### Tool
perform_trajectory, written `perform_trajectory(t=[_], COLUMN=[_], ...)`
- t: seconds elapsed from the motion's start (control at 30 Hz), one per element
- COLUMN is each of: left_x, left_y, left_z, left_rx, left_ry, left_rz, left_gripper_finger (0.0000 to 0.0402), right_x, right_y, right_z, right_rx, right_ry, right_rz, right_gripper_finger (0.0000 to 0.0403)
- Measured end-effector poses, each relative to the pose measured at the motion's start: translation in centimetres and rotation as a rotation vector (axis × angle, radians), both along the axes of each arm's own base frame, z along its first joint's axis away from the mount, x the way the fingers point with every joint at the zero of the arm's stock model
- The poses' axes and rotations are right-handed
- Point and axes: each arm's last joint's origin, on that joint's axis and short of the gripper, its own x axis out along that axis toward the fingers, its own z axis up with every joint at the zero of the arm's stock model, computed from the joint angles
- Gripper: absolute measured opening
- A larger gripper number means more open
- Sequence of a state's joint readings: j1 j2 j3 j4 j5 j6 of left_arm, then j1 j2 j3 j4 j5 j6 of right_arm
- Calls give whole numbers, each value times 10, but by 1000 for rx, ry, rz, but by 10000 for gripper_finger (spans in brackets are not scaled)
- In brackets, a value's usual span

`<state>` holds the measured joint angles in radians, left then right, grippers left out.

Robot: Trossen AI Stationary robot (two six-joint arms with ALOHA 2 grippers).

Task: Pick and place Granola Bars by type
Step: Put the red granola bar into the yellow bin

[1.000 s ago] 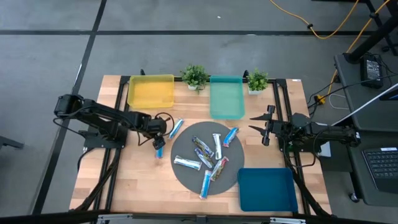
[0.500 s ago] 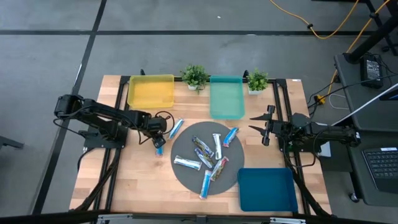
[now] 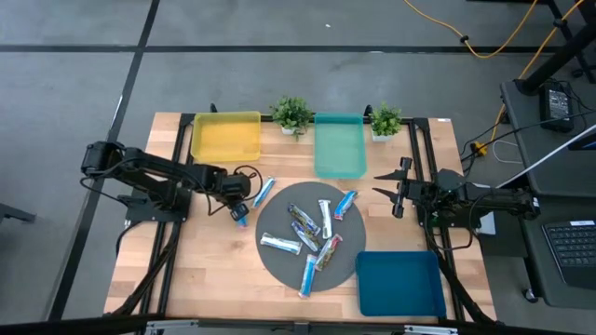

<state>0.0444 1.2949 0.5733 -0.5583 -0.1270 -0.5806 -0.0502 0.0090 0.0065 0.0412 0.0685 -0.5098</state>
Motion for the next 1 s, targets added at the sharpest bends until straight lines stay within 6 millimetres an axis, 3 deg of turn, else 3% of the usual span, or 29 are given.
perform_trajectory(t=[0.47, 0.73, 1.0], left_x=[39, 43, 40], left_y=[5, 14, 45], left_z=[85, 100, 111], left_rx=[208, 325, 499], left_ry=[-118, -135, -87], left_rz=[-86, -42, 90], left_gripper_finger=[10, 8, 8], right_x=[0, 0, 0], right_y=[0, 0, 0], right_z=[0, 0, 0], right_rx=[7, 7, 7], right_ry=[-1, 0, -1], right_rz=[0, 0, 1], right_gripper_finger=[150, 150, 150])
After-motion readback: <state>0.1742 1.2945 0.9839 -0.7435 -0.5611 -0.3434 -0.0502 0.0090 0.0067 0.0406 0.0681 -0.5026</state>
